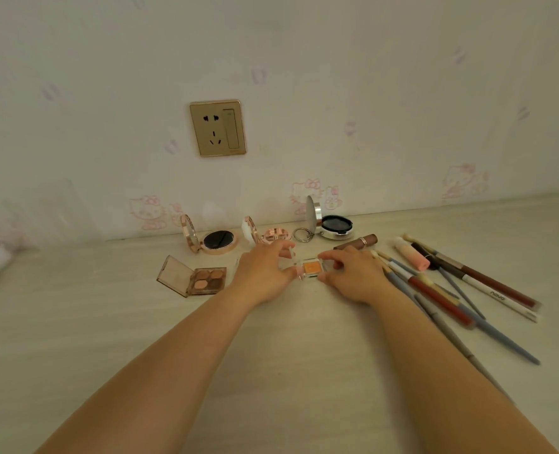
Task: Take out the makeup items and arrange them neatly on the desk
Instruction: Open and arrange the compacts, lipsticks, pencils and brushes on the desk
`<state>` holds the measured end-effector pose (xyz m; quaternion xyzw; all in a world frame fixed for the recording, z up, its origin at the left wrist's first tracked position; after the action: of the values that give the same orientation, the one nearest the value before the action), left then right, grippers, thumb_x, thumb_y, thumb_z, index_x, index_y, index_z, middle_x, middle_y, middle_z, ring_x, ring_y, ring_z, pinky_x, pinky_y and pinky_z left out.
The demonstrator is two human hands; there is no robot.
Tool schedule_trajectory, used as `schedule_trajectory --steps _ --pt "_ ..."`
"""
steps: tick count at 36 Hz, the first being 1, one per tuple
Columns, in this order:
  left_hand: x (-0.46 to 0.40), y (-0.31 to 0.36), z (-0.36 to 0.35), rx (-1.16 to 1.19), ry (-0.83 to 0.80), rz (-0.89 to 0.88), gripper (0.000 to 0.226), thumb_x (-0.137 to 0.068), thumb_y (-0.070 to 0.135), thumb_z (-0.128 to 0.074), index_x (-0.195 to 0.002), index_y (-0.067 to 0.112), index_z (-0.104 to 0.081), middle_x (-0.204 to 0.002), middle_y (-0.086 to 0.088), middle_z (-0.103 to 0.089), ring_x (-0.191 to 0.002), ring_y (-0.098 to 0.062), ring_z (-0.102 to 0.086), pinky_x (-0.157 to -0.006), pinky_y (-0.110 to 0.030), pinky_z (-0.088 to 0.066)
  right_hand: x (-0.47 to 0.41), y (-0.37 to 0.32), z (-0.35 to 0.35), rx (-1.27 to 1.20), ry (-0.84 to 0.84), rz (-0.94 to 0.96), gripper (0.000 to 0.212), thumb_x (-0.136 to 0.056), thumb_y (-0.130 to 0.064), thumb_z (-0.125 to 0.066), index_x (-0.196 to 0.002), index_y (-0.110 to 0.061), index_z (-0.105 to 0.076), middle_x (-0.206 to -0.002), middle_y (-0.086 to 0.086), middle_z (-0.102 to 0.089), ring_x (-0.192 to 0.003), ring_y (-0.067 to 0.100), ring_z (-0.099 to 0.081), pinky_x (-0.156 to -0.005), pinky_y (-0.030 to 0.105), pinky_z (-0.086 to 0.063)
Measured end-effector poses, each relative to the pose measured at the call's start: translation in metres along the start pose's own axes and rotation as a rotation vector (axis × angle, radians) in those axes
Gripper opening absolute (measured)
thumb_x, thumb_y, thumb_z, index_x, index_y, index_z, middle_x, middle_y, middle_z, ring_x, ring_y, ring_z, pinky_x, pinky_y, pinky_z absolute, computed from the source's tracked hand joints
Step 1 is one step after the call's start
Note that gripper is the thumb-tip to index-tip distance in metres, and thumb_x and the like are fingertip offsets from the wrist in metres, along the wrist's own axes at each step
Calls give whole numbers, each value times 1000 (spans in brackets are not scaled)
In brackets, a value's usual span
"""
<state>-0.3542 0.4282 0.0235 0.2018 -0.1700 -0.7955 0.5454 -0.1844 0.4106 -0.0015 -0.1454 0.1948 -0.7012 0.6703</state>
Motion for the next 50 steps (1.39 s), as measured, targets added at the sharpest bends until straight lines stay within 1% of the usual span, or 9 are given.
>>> schedule_trajectory --steps 10,18,24,31,38,42,45,48,50 --pt "-4 0 0 1 -66 15 54 -89 38 -58 -138 24 -40 -134 6 -54 -126 -15 -46 -105 -38 -36 1 0 -1 -10 30 -14 46 -85 -45 -58 -129 -34 -51 -117 -1 -52 -117 21 -41 -102 32 -32" --pt "-2 -2 2 -14 -122 67 54 -88 35 -60 -137 23 -39 -130 8 -56 -121 -18 -50 -101 -39 -40 2 0 -1 -2 23 -14 47 -85 -47 -57 -130 -33 -51 -110 -1 -51 -115 22 -44 -101 36 -36" --pt "-4 2 2 -61 -127 58 55 -88 35 -61 -137 23 -38 -131 5 -55 -121 -20 -49 -100 -35 -38 7 -2 -1 56 26 -13 47 -88 -48 -52 -133 -34 -47 -123 2 -51 -117 24 -42 -102 36 -33" --pt "-5 6 -2 -104 -104 38 57 -87 40 -61 -137 23 -37 -133 6 -54 -122 -19 -49 -97 -34 -38 13 -5 0 94 51 -30 45 -91 -48 -49 -133 -34 -46 -123 4 -52 -118 26 -41 -102 37 -30" --pt "-4 11 1 -149 -76 35 72 -84 46 -60 -145 24 -28 -135 6 -53 -128 -21 -45 -103 -36 -36 17 -4 -2 44 93 -46 54 -90 -47 -50 -139 -26 -42 -130 6 -52 -122 27 -41 -106 38 -31" --pt "-1 17 5 -110 32 37 65 -85 46 -60 -140 21 -37 -140 1 -48 -129 -21 -43 -104 -41 -37 27 -6 1 -110 144 -42 46 -94 -31 -50 -137 -20 -45 -125 7 -55 -117 25 -46 -103 35 -36" --pt "4 31 7 -126 135 -19 50 -88 39 -59 -133 21 -47 -136 -1 -49 -125 -21 -45 -100 -40 -40 42 -5 10 -166 210 -21 36 -94 -20 -50 -130 -17 -52 -117 5 -56 -108 20 -51 -93 28 -39" --pt "3 54 3 -205 138 -101 38 -90 33 -56 -127 24 -53 -133 2 -51 -122 -20 -48 -100 -38 -39 52 5 26 -185 304 -9 26 -93 -13 -50 -116 -13 -62 -114 5 -58 -103 21 -55 -87 31 -45" --pt "-2 69 -5 -273 115 -148 34 -91 33 -53 -125 25 -55 -133 3 -51 -123 -19 -48 -98 -38 -37 52 16 37 -156 354 -36 23 -92 -11 -50 -109 -12 -65 -110 6 -60 -102 22 -55 -84 28 -42"
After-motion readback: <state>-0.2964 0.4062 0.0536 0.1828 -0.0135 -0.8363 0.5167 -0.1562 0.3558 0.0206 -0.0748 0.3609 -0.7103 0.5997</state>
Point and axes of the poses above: each hand's wrist, its own x-axis away from the middle knuckle, its own z-axis out of the back of the hand, y = z × x, the point moved 3 cm from there along -x, towards the middle knuckle
